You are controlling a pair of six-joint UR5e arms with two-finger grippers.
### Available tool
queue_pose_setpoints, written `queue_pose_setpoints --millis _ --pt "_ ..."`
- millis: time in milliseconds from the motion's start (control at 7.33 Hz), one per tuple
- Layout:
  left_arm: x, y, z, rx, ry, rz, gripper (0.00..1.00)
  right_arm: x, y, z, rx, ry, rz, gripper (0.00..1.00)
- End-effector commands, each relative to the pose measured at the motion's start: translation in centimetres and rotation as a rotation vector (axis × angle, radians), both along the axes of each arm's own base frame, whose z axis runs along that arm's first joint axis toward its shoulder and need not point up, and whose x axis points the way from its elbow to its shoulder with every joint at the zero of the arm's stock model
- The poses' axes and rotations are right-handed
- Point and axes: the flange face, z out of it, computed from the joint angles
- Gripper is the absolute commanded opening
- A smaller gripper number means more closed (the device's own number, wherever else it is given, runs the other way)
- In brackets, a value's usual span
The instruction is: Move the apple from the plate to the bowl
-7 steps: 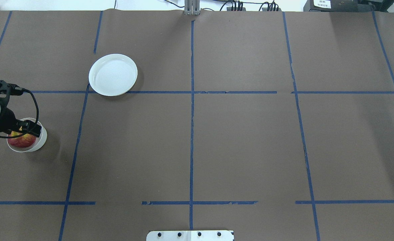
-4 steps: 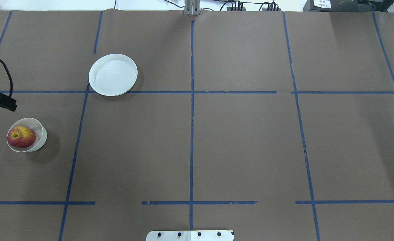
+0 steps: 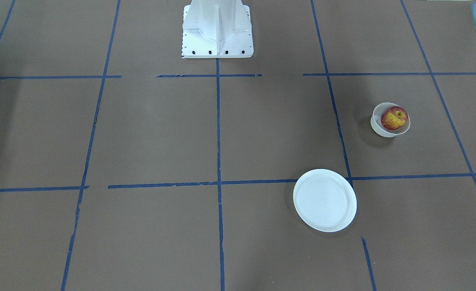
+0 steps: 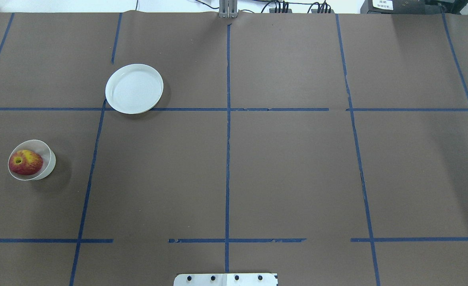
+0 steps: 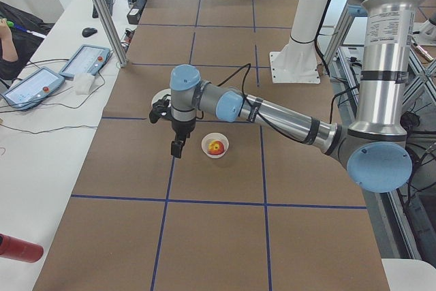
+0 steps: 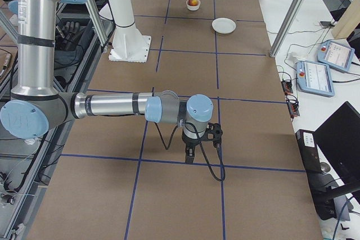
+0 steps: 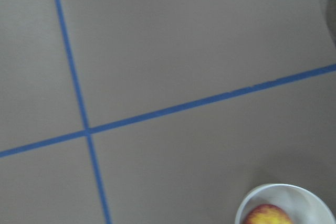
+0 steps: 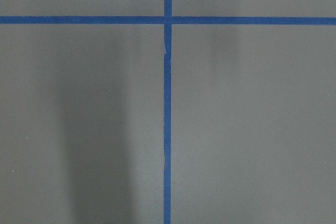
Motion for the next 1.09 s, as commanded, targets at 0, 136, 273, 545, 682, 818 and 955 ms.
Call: queue_pose_setpoints --millis 0,136,273,545,682,818,955 --pt "-4.3 0.5 8.5 -0.058 0.089 0.060 1.00 0.0 0.0 0.0 0.000 0.000 -0.001 1.00" --pt "-4.3 0.8 9.1 -0.077 0.087 0.056 1.00 0.0 0.0 0.0 0.000 0.000 -0.001 1.00" --pt "-4.3 1.2 9.5 -0.085 0.087 0.056 1.00 0.0 0.0 0.1 -0.002 0.000 0.000 1.00" --pt "-4.4 1.8 9.9 -0.090 0.086 0.056 1.00 0.0 0.0 0.0 0.000 0.000 -0.001 1.00" --pt "-4.4 1.9 10.1 -0.093 0.084 0.056 1.00 0.0 0.0 0.0 0.000 0.000 -0.001 1.00" --pt "-4.4 1.9 10.1 -0.092 0.084 0.056 1.00 0.0 0.0 0.0 0.000 0.000 -0.001 1.00" --pt "-4.4 1.9 10.1 -0.090 0.083 0.056 1.00 0.0 0.0 0.0 0.000 0.000 -0.001 1.00"
